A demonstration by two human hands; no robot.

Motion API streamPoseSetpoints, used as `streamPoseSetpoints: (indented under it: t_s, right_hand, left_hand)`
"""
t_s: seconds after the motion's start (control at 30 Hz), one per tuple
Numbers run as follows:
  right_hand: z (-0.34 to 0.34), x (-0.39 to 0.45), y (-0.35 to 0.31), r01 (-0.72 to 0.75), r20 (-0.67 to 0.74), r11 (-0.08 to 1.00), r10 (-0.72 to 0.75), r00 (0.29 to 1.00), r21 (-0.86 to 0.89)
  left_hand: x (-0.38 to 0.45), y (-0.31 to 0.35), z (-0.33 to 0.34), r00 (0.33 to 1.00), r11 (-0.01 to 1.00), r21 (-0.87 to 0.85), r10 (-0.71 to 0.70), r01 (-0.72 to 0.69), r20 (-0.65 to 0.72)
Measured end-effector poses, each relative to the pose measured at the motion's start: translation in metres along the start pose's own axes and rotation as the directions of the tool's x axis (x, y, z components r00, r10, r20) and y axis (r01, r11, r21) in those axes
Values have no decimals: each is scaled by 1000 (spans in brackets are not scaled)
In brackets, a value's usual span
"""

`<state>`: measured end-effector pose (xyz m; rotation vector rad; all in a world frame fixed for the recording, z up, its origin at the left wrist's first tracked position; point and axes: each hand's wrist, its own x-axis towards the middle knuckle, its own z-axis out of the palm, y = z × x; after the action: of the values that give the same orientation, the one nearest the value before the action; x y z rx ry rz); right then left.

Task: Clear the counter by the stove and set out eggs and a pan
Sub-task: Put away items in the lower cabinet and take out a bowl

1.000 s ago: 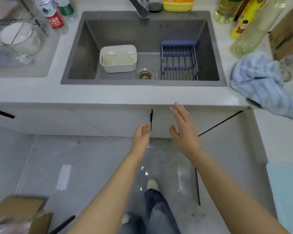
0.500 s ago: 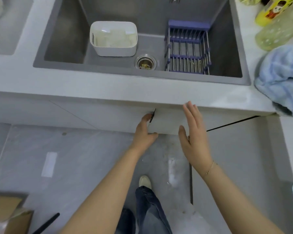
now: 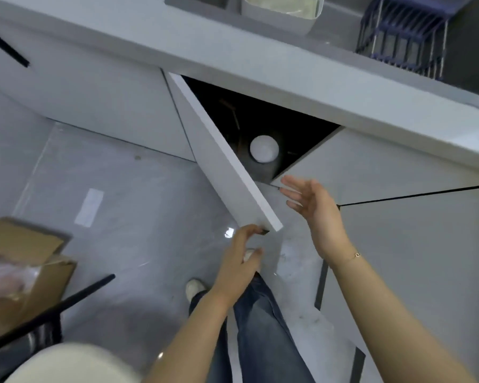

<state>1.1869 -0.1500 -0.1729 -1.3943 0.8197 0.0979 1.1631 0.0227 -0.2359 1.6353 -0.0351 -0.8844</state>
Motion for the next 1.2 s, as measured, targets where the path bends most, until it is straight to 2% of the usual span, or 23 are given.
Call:
streamPoseSetpoints:
  t_s: [0.17,0.27,0.4,0.47,0.57,0.67,0.8,0.93,1.0,1.07,1.2]
  right_hand:
    - [77,-16,9,-41,196,990,66,978,-133]
    - [130,-26,9,-55,227,990,83,970,-128]
    - [186,-31,13,-103,296,994,105,949,-22]
    - [209,-33,17,-121,342,993,108,933,15]
    - [253,-42,20,-158,411,982,103,906,102]
    - [278,-42,17,-170,375,974,104,921,148]
    - [271,-33,20,-179,349,973,120,929,144]
    - [245,-19,17,-198,487,977,134,863,82]
    - [231,-10,16,-188,507,981,143,850,39]
    - [209,6,15,-196,462,980,166,871,18]
    - [147,48,18,-209,267,970,235,934,-123]
  left_hand:
    - [-41,-26,-49,993,993,-119,2,-17,-120]
    - [-60,-44,-84,974,979,-203,-23,-24,-227]
    - [-77,-55,-141,912,919,-387,-93,-76,-399]
    - [-79,-53,-168,891,887,-450,-120,-101,-437]
    - [-82,-47,-209,863,901,-412,-98,-135,-496]
    - [-73,-44,-234,843,895,-424,-120,-137,-524]
    - [-65,-54,-228,843,896,-433,-155,-100,-515]
    - [-66,-68,-197,782,823,-554,-258,-130,-567]
    - [-63,-72,-174,769,779,-616,-324,-112,-550]
    - [-54,-77,-143,779,731,-680,-390,-62,-491]
    - [-12,-74,-88,843,698,-715,-405,35,-354]
